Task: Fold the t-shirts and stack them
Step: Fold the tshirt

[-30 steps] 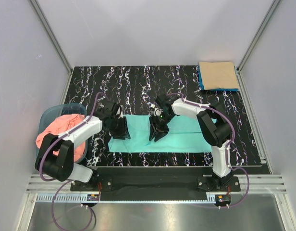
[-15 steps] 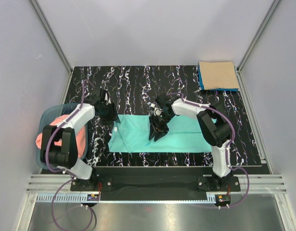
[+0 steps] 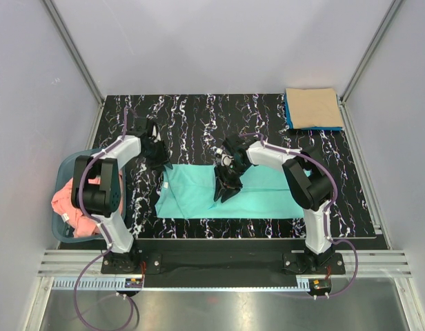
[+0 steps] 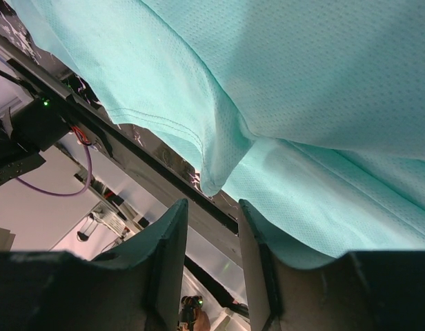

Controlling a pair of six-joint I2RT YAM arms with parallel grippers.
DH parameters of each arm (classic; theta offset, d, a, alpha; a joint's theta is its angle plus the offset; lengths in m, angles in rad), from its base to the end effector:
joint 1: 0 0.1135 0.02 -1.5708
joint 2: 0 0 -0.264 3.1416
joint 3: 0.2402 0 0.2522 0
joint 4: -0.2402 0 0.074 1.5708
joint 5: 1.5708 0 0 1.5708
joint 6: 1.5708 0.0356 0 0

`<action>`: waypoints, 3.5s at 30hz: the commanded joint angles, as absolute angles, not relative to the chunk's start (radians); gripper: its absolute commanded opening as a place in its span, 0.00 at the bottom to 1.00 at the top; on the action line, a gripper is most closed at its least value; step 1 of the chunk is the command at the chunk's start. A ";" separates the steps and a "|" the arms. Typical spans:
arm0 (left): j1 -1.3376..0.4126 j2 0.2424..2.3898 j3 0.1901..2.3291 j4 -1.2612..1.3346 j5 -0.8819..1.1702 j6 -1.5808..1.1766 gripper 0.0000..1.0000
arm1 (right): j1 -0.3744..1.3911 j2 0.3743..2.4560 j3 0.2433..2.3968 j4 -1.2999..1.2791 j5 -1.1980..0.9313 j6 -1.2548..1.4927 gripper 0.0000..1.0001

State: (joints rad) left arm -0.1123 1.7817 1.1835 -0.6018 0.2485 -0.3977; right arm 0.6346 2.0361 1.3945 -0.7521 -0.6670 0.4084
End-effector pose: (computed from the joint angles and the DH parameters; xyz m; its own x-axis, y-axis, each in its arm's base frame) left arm 0.3476 -0.0480 0.1821 -0.9303 -0.2729 -0.2453 -0.1769 0.9192 -0.3517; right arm 0.2999 0.2481 0.1505 -0.9474 -0.3100 0.0802 -0.1932 0.7532 0.6288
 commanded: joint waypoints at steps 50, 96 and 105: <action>-0.126 1.761 1.009 -0.446 0.381 -0.453 0.25 | 0.635 2.246 1.634 -0.813 -0.727 0.413 0.15; -0.272 0.454 0.905 -0.790 0.231 -0.759 0.99 | 0.922 2.117 1.752 -0.755 -0.031 -0.298 1.00; -0.272 0.411 0.980 -0.845 0.132 -0.740 0.99 | 0.954 2.207 1.770 -0.772 -0.055 -0.322 0.99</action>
